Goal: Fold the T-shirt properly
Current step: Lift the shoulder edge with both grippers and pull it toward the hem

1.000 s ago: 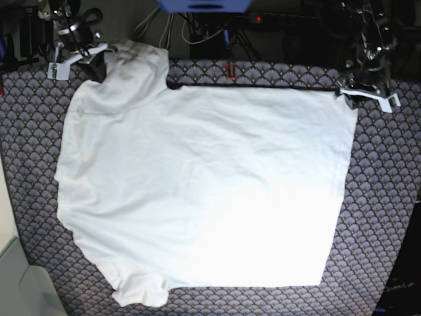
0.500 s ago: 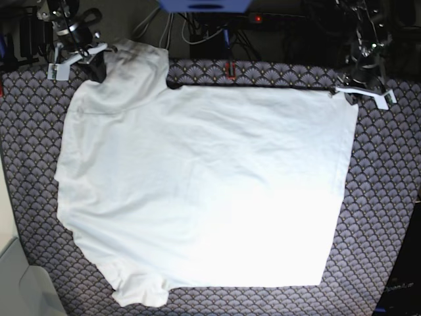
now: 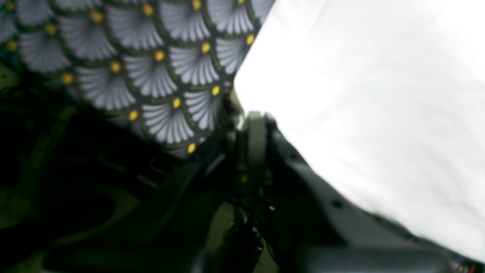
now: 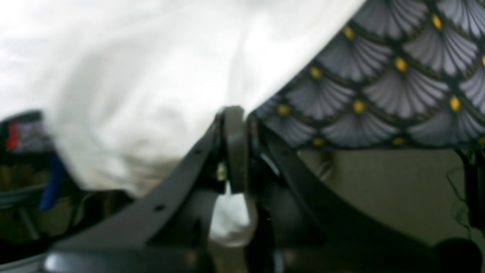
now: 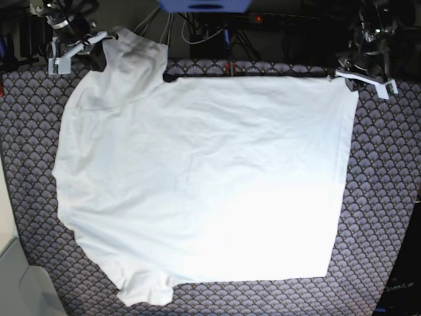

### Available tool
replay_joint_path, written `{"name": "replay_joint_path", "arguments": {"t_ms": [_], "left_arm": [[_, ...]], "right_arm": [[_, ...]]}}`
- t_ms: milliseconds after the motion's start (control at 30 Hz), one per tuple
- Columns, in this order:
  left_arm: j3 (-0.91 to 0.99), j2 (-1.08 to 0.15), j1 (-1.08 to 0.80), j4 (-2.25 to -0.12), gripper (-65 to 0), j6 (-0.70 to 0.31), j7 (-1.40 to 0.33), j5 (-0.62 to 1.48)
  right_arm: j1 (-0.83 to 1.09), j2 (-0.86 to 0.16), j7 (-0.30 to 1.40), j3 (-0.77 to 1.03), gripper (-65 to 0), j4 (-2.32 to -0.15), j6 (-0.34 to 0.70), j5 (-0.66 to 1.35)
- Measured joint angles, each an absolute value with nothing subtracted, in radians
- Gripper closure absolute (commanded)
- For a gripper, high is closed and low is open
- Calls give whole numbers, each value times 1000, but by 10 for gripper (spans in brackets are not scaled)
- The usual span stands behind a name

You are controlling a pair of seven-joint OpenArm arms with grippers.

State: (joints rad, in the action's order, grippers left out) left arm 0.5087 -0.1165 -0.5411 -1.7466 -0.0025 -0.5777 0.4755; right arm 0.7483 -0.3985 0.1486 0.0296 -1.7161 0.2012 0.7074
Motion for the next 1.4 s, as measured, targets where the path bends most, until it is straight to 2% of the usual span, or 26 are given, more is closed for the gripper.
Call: {"name": "replay_joint_path", "arguments": {"t_ms": [200, 400, 600, 733, 867, 1167, 1400], "left_arm": [[511, -154, -581, -1852, -6, 3, -580, 472], [505, -197, -519, -1872, -6, 6, -595, 471], [503, -205, -400, -1794, -6, 7, -589, 469], [509, -202, -276, -1724, -6, 7, -739, 463], [507, -208, -186, -1700, -6, 4, -826, 465], [503, -229, -57, -1687, -6, 7, -880, 465], [502, -230, 41, -1561, -6, 10, -926, 465]], "right_arm": [[804, -398, 157, 41, 0, -1851, 229, 658], [795, -386, 149, 100, 0, -1964, 236, 571], [695, -380, 168, 149, 0, -1958, 239, 506], [617, -379, 183, 150, 0, -1948, 238, 442], [518, -378, 299, 150, 0, -1937, 241, 432], [316, -379, 405, 150, 0, -1835, 241, 432], [191, -377, 427, 146, 0, -1724, 247, 362]]}}
